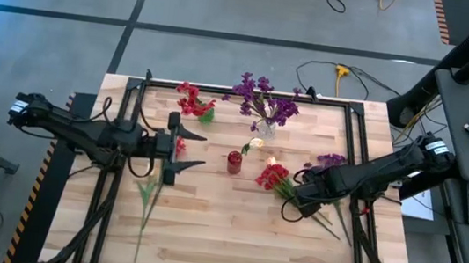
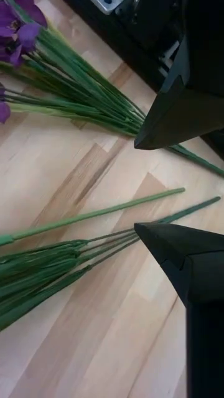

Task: Sort flowers into vase by color
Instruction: Put the yellow tulip into the red vase

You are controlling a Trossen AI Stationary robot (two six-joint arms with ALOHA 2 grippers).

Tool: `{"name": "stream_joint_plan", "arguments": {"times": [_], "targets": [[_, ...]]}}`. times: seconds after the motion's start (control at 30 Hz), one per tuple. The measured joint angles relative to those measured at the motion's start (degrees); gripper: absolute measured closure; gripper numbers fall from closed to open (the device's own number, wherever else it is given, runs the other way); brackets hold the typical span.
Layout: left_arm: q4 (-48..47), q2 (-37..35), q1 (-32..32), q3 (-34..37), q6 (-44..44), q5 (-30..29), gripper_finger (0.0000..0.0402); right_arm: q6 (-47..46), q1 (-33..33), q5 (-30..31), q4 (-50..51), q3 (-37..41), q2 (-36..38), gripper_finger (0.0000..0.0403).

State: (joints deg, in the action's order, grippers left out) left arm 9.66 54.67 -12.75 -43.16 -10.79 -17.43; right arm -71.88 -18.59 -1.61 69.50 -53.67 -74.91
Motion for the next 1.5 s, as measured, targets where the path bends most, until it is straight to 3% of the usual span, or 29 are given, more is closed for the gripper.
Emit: {"name": "stream_joint_plan", "arguments": {"times": [0.3, 0.6, 0.87, 1.0, 1.27, 1.5], "targets": [[-0.5, 2.1, -0.7, 0.1, 5.3, 0.0, 0.0133, 6.0, 0.0, 0.0, -6.2, 0.0, -0.2, 0.0207], [0.7, 5.6, -5.9, -0.3, 9.5, -0.5, 0.0154, 11.9, 0.1, -0.3, -13.7, 0.1, -3.8, 0.0207], [0.7, 7.0, -10.9, -1.5, 11.0, -6.8, 0.0166, 11.3, 0.1, -0.3, -12.4, 0.1, -5.8, 0.0206], [-3.8, 6.9, -12.9, -3.1, 14.0, -10.8, 0.0167, 9.7, 0.1, 0.1, -9.0, 0.1, -4.9, 0.0206], [-31.7, 7.7, -15.6, -7.4, 39.0, -13.5, 0.0167, 11.5, 0.1, 4.8, -4.8, 0.2, -1.8, 0.0206], [-50.6, 10.2, -17.5, -7.8, 64.3, -11.4, 0.0167, 15.7, 0.2, 12.5, -4.9, 0.2, -1.4, 0.0207]]}}
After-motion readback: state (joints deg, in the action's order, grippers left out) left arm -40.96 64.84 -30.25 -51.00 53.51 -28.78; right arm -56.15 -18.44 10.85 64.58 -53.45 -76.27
